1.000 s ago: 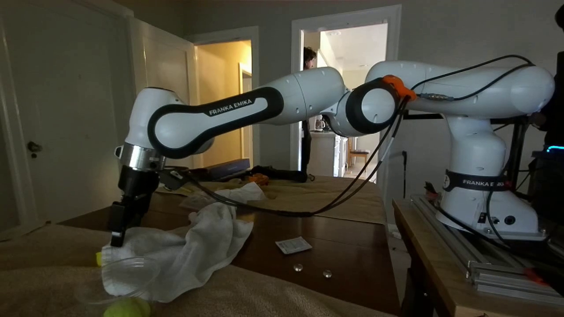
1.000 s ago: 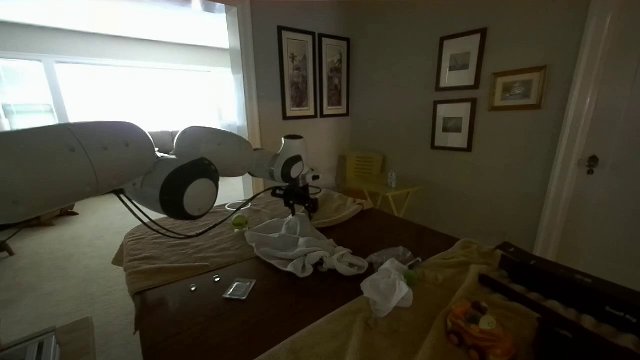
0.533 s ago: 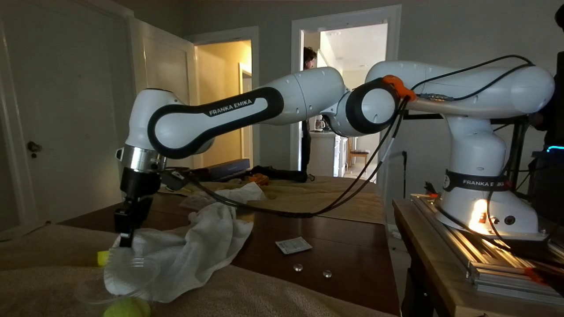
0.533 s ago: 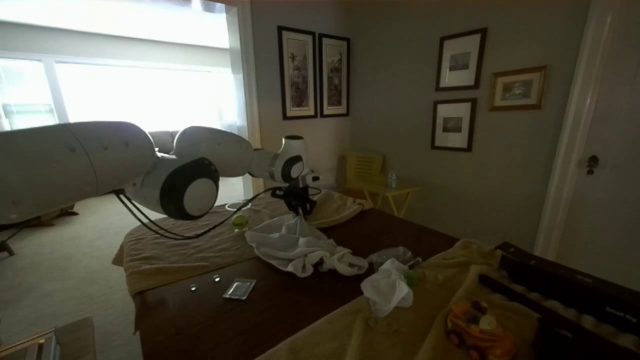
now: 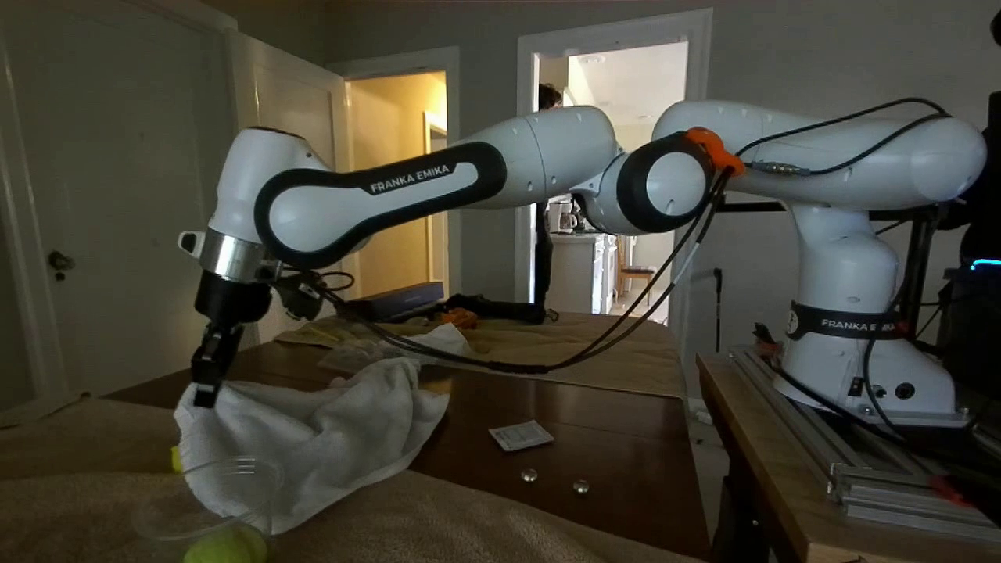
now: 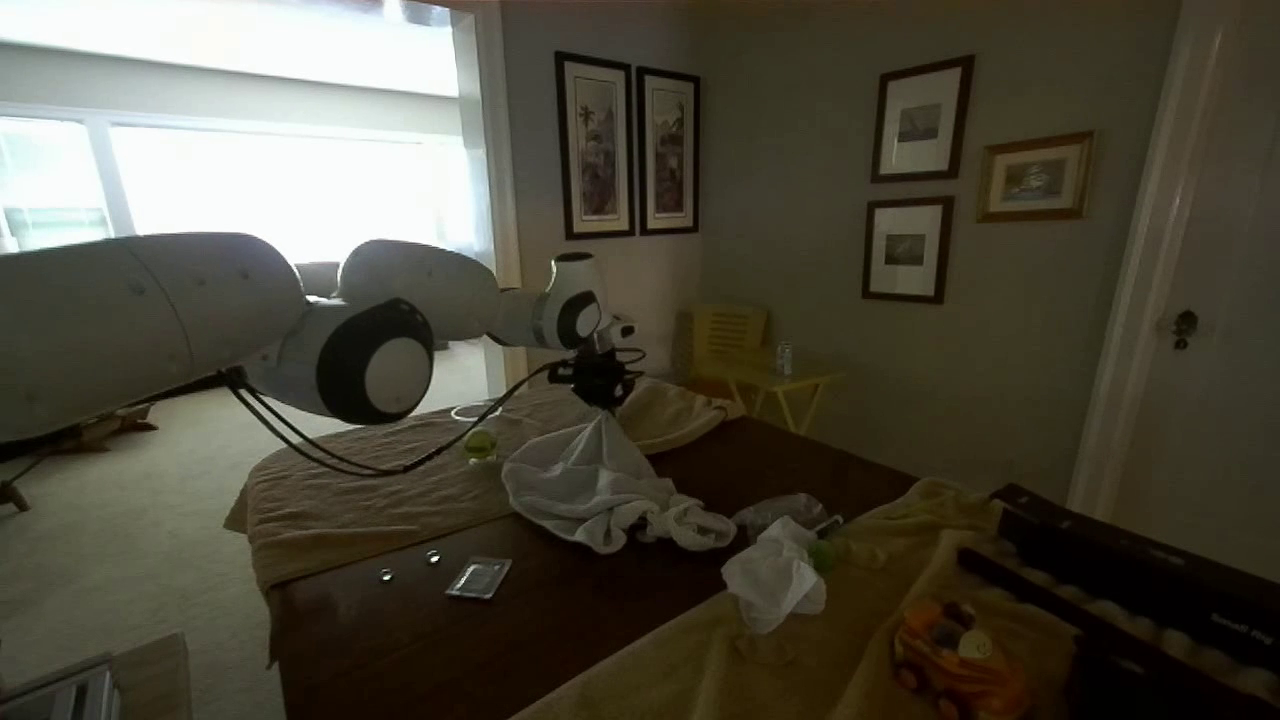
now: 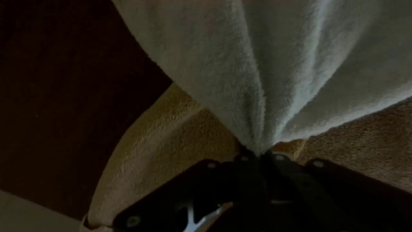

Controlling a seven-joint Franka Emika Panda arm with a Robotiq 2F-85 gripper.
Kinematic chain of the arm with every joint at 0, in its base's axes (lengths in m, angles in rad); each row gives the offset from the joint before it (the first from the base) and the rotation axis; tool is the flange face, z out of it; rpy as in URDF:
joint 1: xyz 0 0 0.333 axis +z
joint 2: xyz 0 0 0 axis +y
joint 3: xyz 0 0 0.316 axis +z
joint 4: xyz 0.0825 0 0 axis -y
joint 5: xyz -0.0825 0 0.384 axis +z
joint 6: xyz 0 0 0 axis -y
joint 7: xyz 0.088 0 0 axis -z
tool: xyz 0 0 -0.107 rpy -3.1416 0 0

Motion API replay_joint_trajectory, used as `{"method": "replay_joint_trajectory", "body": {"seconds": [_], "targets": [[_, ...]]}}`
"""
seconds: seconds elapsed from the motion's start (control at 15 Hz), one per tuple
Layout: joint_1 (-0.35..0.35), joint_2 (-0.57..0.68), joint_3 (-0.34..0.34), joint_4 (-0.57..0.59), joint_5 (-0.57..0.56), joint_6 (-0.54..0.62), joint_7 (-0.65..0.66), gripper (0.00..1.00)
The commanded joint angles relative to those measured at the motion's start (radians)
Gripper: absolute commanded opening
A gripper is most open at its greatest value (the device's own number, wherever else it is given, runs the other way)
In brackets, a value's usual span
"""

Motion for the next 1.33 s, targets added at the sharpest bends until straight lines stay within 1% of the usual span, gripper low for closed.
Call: {"method": "replay_joint_trajectory", "body": {"seconds": [0.0,0.27,0.73,0.8,0.93,1.0,1.07,1.13,1.27], "targets": [[0.019,-0.027,0.005,-0.005,-0.026,0.043,-0.153,0.02],[0.016,-0.017,0.050,-0.011,-0.011,0.144,-0.364,0.02],[-0.016,0.023,0.167,-0.036,0.023,0.288,-0.801,0.02],[-0.019,0.045,0.188,-0.013,0.030,0.289,-0.872,0.02],[-0.045,0.050,0.271,-0.033,0.024,0.302,-1.012,0.02],[-0.032,0.093,0.246,0.060,0.060,0.247,-0.996,0.02],[-0.033,0.085,0.225,0.052,0.059,0.250,-0.950,0.02],[-0.041,0.042,0.190,-0.015,0.057,0.279,-0.865,0.02],[-0.039,0.024,0.122,-0.030,0.037,0.280,-0.695,0.02]]}}
